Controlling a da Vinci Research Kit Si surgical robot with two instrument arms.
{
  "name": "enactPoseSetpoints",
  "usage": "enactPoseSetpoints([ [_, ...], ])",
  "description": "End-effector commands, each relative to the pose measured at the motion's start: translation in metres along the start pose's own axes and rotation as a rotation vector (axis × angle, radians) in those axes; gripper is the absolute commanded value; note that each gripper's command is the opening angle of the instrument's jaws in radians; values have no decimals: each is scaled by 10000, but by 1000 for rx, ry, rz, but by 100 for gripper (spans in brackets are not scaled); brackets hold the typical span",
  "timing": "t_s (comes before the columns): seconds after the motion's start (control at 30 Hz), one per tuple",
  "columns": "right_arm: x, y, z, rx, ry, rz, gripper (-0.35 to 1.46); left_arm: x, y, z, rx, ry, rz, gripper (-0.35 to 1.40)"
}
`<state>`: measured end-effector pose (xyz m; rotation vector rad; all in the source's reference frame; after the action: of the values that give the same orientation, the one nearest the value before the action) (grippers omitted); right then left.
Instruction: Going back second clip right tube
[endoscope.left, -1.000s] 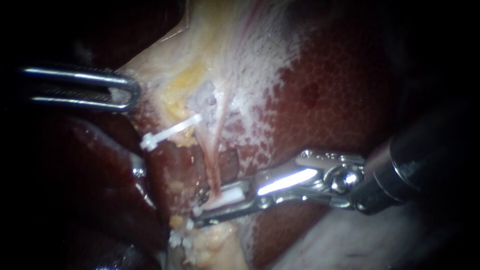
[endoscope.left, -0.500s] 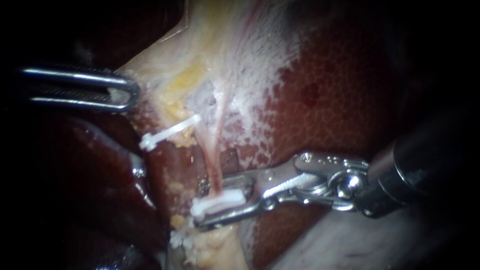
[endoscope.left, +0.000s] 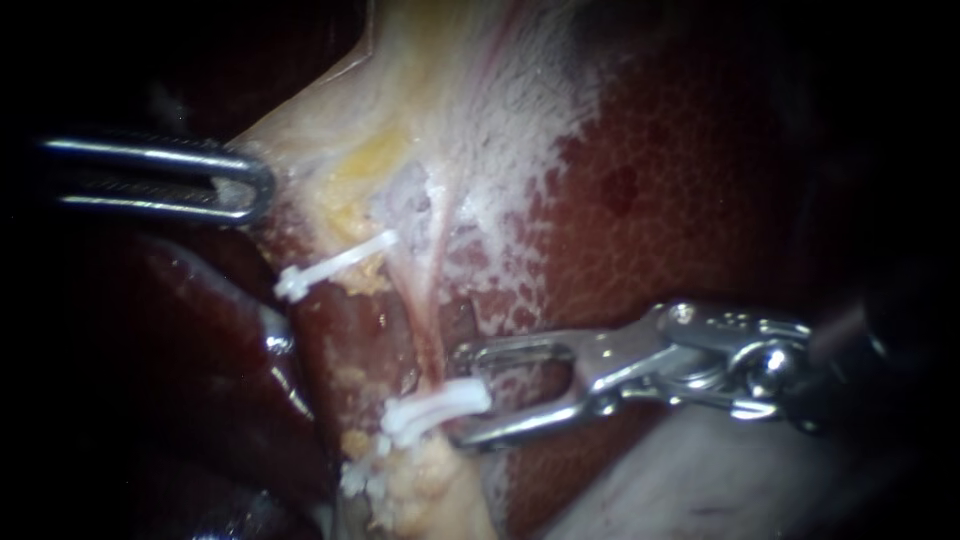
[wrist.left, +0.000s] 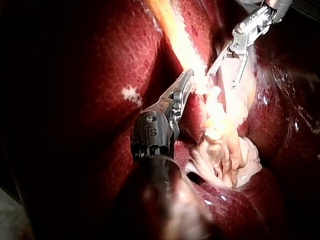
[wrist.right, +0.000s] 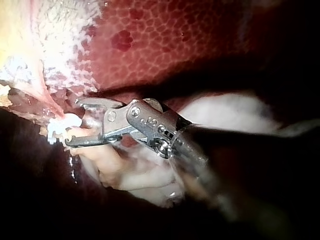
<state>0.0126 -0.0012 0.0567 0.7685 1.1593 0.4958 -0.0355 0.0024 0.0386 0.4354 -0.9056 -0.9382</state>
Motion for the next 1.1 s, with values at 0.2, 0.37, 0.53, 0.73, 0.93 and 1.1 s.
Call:
enactPoseSetpoints([
  [0.2,8,-5,-29,-34,15,-73,60,3,2,2,0,0,2,-35],
  [0.37,12,-9,-48,-58,23,-146,60,7,6,6,-1,-4,4,-35],
  [0.53,15,-10,-61,-56,22,-213,60,10,7,10,-4,0,6,-35],
  [0.73,21,-14,-70,-53,21,-321,60,14,10,14,-7,5,8,-35],
  [0.93,21,-19,-72,-50,20,-398,60,21,20,23,-16,11,19,-35],
  [1.1,20,-19,-72,-46,19,-423,60,30,29,34,-17,21,13,-35],
])
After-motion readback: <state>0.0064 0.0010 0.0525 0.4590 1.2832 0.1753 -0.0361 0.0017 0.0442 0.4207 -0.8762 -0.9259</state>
